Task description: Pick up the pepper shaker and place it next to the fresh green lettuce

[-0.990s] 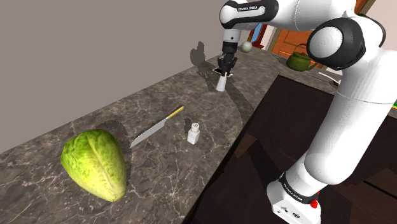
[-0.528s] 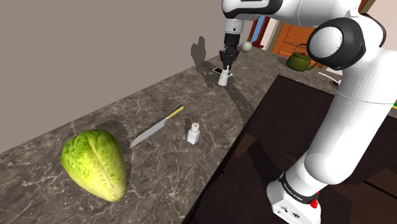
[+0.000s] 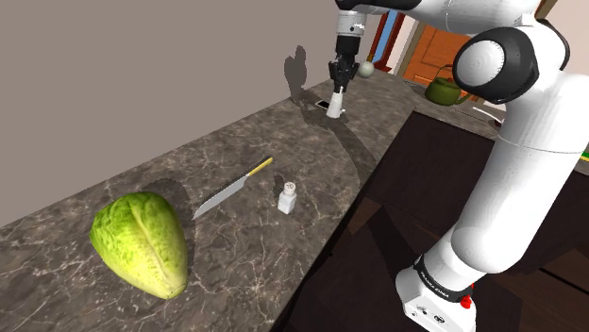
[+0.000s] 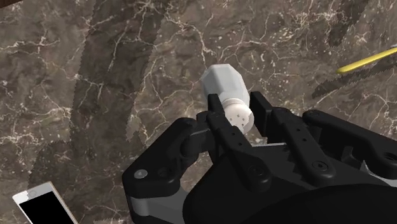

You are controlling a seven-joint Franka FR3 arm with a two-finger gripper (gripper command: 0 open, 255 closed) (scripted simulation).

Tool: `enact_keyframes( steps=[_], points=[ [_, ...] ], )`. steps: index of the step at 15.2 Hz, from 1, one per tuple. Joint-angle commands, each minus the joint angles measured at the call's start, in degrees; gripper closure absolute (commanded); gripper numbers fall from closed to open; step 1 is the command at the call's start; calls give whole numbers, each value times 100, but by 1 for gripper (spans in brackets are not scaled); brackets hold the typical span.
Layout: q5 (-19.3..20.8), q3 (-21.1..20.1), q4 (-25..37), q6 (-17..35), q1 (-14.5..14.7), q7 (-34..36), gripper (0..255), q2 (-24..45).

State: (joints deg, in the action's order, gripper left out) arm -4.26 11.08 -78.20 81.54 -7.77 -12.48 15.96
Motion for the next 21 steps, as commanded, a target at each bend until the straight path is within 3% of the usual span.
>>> enact_keyframes(
  steps=[1,9,14,21],
  points=[
    [-7,2,214,-181,-10,3,255,35],
    [-56,10,1167,-898,-72,5,255,274],
    [35,-190,-181,-480,381,590,255,-695],
    [4,-592,-1434,-150,871,1468,255,-1681]
  ],
)
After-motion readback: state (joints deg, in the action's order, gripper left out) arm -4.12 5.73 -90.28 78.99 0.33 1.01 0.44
